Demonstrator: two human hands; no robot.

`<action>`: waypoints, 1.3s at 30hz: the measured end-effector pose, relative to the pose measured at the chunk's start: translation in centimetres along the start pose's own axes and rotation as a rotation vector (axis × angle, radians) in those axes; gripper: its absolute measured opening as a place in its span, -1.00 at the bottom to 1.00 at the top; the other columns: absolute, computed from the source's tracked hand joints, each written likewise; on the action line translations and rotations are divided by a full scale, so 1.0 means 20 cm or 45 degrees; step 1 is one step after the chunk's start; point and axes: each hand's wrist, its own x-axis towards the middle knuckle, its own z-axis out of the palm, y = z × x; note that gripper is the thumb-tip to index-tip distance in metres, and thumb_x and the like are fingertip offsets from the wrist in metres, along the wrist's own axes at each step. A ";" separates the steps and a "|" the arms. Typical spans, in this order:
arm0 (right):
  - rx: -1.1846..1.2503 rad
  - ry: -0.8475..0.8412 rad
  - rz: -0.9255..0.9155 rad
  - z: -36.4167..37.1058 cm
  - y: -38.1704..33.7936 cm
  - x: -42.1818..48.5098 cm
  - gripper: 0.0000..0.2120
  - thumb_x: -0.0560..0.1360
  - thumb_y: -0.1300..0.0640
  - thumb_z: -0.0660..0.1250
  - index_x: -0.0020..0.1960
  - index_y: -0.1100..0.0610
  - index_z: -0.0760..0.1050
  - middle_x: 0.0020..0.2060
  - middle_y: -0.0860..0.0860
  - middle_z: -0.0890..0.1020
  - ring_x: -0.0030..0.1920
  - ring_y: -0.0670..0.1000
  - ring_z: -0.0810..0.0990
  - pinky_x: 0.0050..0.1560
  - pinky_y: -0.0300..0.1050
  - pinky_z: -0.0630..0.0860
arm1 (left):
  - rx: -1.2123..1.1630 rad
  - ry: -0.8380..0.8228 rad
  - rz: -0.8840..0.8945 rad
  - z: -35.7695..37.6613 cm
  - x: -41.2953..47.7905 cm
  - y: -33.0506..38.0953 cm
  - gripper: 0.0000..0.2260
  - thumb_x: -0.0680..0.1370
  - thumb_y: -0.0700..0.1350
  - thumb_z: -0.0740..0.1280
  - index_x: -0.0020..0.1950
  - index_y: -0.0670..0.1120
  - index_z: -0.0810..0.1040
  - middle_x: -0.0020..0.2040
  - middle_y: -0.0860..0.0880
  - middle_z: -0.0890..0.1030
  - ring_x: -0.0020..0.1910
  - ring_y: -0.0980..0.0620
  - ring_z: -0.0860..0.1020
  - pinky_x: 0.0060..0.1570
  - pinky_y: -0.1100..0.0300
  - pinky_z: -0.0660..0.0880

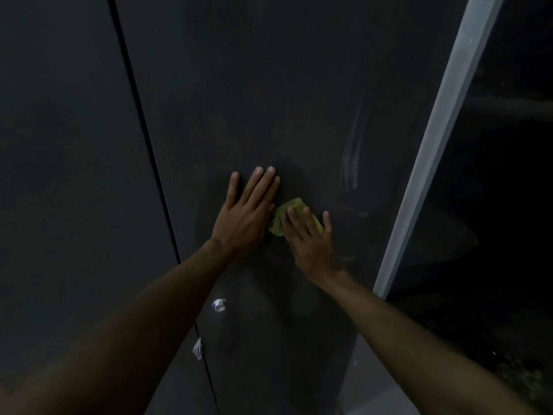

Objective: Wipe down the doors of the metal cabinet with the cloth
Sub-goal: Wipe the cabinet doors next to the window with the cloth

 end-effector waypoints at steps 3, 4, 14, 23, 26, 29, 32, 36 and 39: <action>0.005 0.081 0.127 -0.03 0.06 0.13 -0.44 0.65 0.12 -0.01 0.59 0.06 -0.15 0.56 -0.06 -0.25 0.56 0.05 -0.24 0.45 0.29 -0.07 | -0.032 0.011 -0.021 0.02 0.01 0.01 -0.54 0.65 -0.09 0.12 0.53 -0.18 0.17 0.54 -0.12 0.14 0.54 -0.07 0.06 0.47 -0.19 -0.12; 0.023 0.084 0.165 -0.03 0.07 0.14 -0.44 0.66 0.11 -0.03 0.58 0.05 -0.19 0.56 -0.06 -0.25 0.56 0.05 -0.23 0.45 0.29 -0.09 | -0.041 0.018 -0.040 0.03 0.01 0.02 -0.53 0.65 -0.08 0.10 0.54 -0.18 0.14 0.54 -0.11 0.12 0.55 -0.05 0.01 0.48 -0.18 -0.14; 0.004 0.021 0.090 0.04 0.02 -0.12 -0.30 0.57 0.12 0.13 0.58 0.06 -0.18 0.57 -0.04 -0.21 0.56 0.06 -0.21 0.43 0.29 -0.09 | -0.011 0.057 -0.128 0.07 0.02 0.07 -0.57 0.67 -0.06 0.06 0.51 -0.18 0.18 0.52 -0.17 0.19 0.57 -0.03 -0.09 0.48 -0.16 -0.15; 0.070 0.022 0.154 0.07 0.03 -0.15 -0.31 0.58 0.11 0.17 0.59 0.05 -0.13 0.58 -0.03 -0.16 0.57 0.09 -0.16 0.43 0.33 -0.03 | -0.060 0.064 -0.159 0.04 0.05 0.10 -0.58 0.65 -0.08 0.12 0.47 -0.22 0.27 0.49 -0.19 0.20 0.56 -0.01 -0.12 0.45 -0.21 -0.08; -0.018 -0.052 0.064 0.09 0.04 -0.27 -0.30 0.54 0.12 0.16 0.58 0.07 -0.09 0.57 -0.03 -0.18 0.56 0.08 -0.19 0.41 0.32 -0.05 | -0.080 0.049 -0.156 0.03 0.06 0.10 -0.58 0.64 -0.09 0.13 0.46 -0.24 0.31 0.48 -0.20 0.19 0.56 0.00 -0.15 0.45 -0.20 -0.10; -0.018 -0.017 0.128 0.06 0.08 -0.20 -0.30 0.57 0.11 0.16 0.59 0.05 -0.13 0.57 -0.05 -0.19 0.56 0.06 -0.19 0.42 0.32 -0.07 | -0.081 0.035 -0.142 0.02 0.07 0.10 -0.57 0.64 -0.09 0.13 0.46 -0.24 0.29 0.48 -0.22 0.21 0.56 0.00 -0.15 0.45 -0.20 -0.10; 0.101 0.069 0.318 0.01 0.13 -0.06 -0.35 0.61 0.11 0.12 0.58 0.03 -0.15 0.57 -0.06 -0.16 0.56 0.08 -0.17 0.46 0.30 -0.14 | -0.078 0.044 -0.124 0.03 0.10 0.11 -0.58 0.64 -0.09 0.12 0.47 -0.22 0.25 0.48 -0.23 0.26 0.56 -0.02 -0.08 0.45 -0.20 -0.11; 0.156 0.027 0.266 0.05 0.12 -0.13 -0.37 0.59 0.14 0.12 0.59 0.04 -0.07 0.58 -0.04 -0.12 0.57 0.11 -0.12 0.48 0.32 -0.12 | -0.064 0.062 -0.114 0.06 0.13 0.14 -0.59 0.64 -0.09 0.11 0.47 -0.22 0.25 0.47 -0.26 0.30 0.50 -0.13 0.12 0.46 -0.19 -0.14; 0.094 -0.181 -0.031 0.11 0.02 -0.36 -0.42 0.51 0.19 0.13 0.52 0.02 0.13 0.55 -0.03 0.09 0.55 0.07 0.00 0.37 0.38 0.20 | -0.082 0.061 -0.133 0.07 0.13 0.14 -0.59 0.66 -0.09 0.08 0.48 -0.21 0.23 0.48 -0.26 0.28 0.51 -0.11 0.09 0.47 -0.19 -0.15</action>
